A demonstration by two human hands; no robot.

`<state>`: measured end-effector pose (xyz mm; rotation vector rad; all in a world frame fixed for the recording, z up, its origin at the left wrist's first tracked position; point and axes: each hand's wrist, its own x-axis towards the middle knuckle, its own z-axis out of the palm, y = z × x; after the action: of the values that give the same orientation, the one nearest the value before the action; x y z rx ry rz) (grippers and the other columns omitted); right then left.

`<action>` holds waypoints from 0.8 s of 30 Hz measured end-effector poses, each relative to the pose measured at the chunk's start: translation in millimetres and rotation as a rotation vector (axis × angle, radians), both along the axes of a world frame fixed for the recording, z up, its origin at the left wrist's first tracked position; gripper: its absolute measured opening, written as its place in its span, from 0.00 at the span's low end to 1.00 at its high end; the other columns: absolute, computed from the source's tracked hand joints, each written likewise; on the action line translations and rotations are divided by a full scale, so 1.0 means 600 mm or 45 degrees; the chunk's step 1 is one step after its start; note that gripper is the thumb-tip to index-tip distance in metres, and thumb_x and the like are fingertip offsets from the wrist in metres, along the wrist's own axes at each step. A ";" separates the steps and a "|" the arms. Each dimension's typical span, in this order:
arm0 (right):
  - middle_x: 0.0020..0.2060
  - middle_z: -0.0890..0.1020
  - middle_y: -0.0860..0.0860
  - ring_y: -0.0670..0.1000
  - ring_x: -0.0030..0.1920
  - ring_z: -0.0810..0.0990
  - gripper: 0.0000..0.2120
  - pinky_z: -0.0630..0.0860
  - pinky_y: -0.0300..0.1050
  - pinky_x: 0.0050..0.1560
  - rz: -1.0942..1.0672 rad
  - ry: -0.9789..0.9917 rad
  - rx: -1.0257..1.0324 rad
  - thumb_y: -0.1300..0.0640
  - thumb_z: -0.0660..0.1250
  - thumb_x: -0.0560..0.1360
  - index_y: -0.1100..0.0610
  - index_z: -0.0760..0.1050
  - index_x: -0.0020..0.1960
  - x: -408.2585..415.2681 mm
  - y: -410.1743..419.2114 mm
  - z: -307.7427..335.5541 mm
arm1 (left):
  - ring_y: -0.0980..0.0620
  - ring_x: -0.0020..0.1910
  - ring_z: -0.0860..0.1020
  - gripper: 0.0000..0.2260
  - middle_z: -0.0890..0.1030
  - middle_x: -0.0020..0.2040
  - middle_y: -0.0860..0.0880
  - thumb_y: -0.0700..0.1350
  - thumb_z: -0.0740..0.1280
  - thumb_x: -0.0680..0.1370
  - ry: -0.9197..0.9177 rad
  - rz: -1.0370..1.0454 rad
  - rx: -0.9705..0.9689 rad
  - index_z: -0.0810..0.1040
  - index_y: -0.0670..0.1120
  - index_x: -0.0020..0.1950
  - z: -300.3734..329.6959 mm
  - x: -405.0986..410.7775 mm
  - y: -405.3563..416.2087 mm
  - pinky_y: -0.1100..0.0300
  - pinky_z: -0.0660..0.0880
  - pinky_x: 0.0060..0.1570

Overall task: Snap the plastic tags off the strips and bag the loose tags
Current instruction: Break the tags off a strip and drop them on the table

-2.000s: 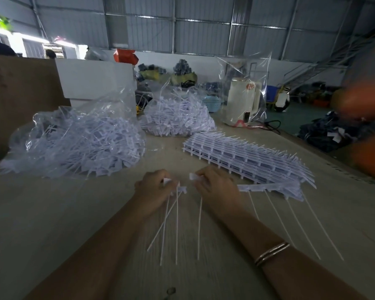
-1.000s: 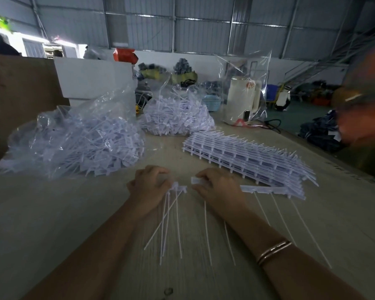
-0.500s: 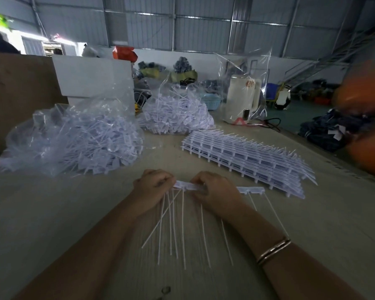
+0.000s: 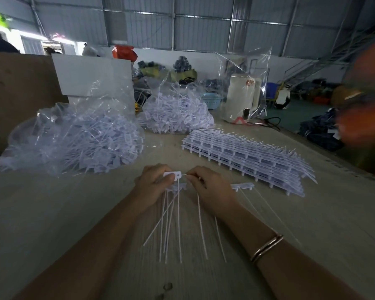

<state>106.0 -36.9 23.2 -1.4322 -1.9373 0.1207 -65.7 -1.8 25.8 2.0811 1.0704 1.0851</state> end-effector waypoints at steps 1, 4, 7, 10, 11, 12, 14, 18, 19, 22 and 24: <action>0.42 0.78 0.50 0.47 0.40 0.74 0.08 0.68 0.43 0.41 -0.001 0.011 0.014 0.54 0.59 0.80 0.55 0.76 0.51 -0.007 0.000 -0.002 | 0.42 0.48 0.75 0.11 0.76 0.44 0.34 0.42 0.62 0.78 -0.059 -0.024 -0.036 0.77 0.34 0.44 0.001 0.000 0.000 0.53 0.69 0.48; 0.39 0.76 0.48 0.47 0.38 0.73 0.07 0.67 0.41 0.38 -0.082 0.185 0.025 0.56 0.57 0.80 0.52 0.72 0.46 -0.011 0.002 -0.003 | 0.49 0.39 0.74 0.09 0.74 0.39 0.39 0.40 0.62 0.79 -0.260 -0.089 -0.160 0.75 0.36 0.42 0.000 -0.011 0.000 0.59 0.67 0.39; 0.40 0.76 0.48 0.49 0.40 0.76 0.06 0.74 0.45 0.42 -0.239 0.357 -0.001 0.55 0.57 0.80 0.52 0.72 0.47 0.021 0.001 0.003 | 0.54 0.36 0.73 0.11 0.74 0.36 0.51 0.40 0.61 0.79 -0.413 -0.051 -0.254 0.74 0.46 0.37 -0.005 -0.019 0.001 0.61 0.66 0.35; 0.46 0.78 0.46 0.44 0.45 0.75 0.07 0.74 0.43 0.49 -0.199 0.133 0.015 0.52 0.62 0.78 0.52 0.76 0.53 0.025 -0.005 0.002 | 0.48 0.54 0.73 0.05 0.77 0.47 0.49 0.51 0.63 0.75 0.078 0.230 -0.057 0.76 0.53 0.42 -0.012 -0.005 0.015 0.52 0.69 0.55; 0.47 0.78 0.46 0.45 0.47 0.75 0.07 0.73 0.44 0.51 -0.168 0.079 0.032 0.51 0.63 0.77 0.51 0.76 0.53 0.016 -0.006 0.001 | 0.48 0.59 0.70 0.05 0.77 0.52 0.51 0.53 0.63 0.75 0.251 0.305 -0.005 0.76 0.55 0.45 -0.014 -0.001 0.017 0.51 0.65 0.60; 0.47 0.78 0.46 0.46 0.48 0.74 0.08 0.72 0.47 0.52 -0.137 0.032 0.042 0.51 0.64 0.77 0.52 0.75 0.54 0.005 -0.007 0.000 | 0.48 0.62 0.68 0.06 0.75 0.57 0.52 0.52 0.62 0.76 0.333 0.342 0.023 0.76 0.56 0.50 -0.016 0.000 0.018 0.51 0.62 0.63; 0.49 0.78 0.47 0.48 0.50 0.74 0.11 0.71 0.48 0.54 -0.099 -0.047 0.061 0.49 0.64 0.76 0.52 0.73 0.56 -0.014 -0.006 -0.004 | 0.48 0.64 0.66 0.09 0.73 0.61 0.52 0.52 0.58 0.78 0.234 0.325 0.027 0.75 0.58 0.55 -0.017 -0.001 0.016 0.50 0.58 0.66; 0.51 0.78 0.48 0.48 0.53 0.74 0.13 0.67 0.45 0.55 -0.077 -0.138 0.096 0.47 0.63 0.76 0.51 0.70 0.58 -0.028 -0.010 -0.008 | 0.49 0.66 0.66 0.07 0.76 0.54 0.56 0.55 0.61 0.77 -0.001 0.145 -0.129 0.78 0.56 0.48 -0.014 0.002 0.006 0.45 0.57 0.70; 0.51 0.78 0.48 0.48 0.53 0.74 0.13 0.68 0.45 0.56 -0.047 -0.138 0.092 0.47 0.63 0.76 0.51 0.70 0.58 -0.030 -0.013 -0.007 | 0.49 0.66 0.66 0.06 0.76 0.53 0.57 0.52 0.64 0.78 0.067 0.107 -0.093 0.80 0.54 0.48 -0.016 0.004 0.008 0.46 0.59 0.69; 0.54 0.78 0.50 0.50 0.54 0.75 0.14 0.71 0.49 0.57 -0.014 0.019 0.092 0.54 0.64 0.75 0.54 0.71 0.60 -0.025 -0.020 0.002 | 0.48 0.63 0.68 0.04 0.77 0.51 0.54 0.45 0.66 0.77 0.168 0.105 0.003 0.81 0.50 0.45 -0.017 0.001 0.016 0.46 0.63 0.66; 0.55 0.77 0.51 0.51 0.55 0.75 0.15 0.71 0.49 0.58 -0.135 -0.027 0.126 0.57 0.64 0.74 0.55 0.71 0.60 -0.016 -0.020 0.007 | 0.47 0.61 0.71 0.06 0.79 0.50 0.52 0.46 0.65 0.78 0.147 0.097 0.014 0.78 0.50 0.41 -0.014 -0.002 0.016 0.45 0.64 0.64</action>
<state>96.2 -49.0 27.6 -1.4719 -1.8530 -0.0393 -66.9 8.0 17.2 2.1490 1.2110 1.0196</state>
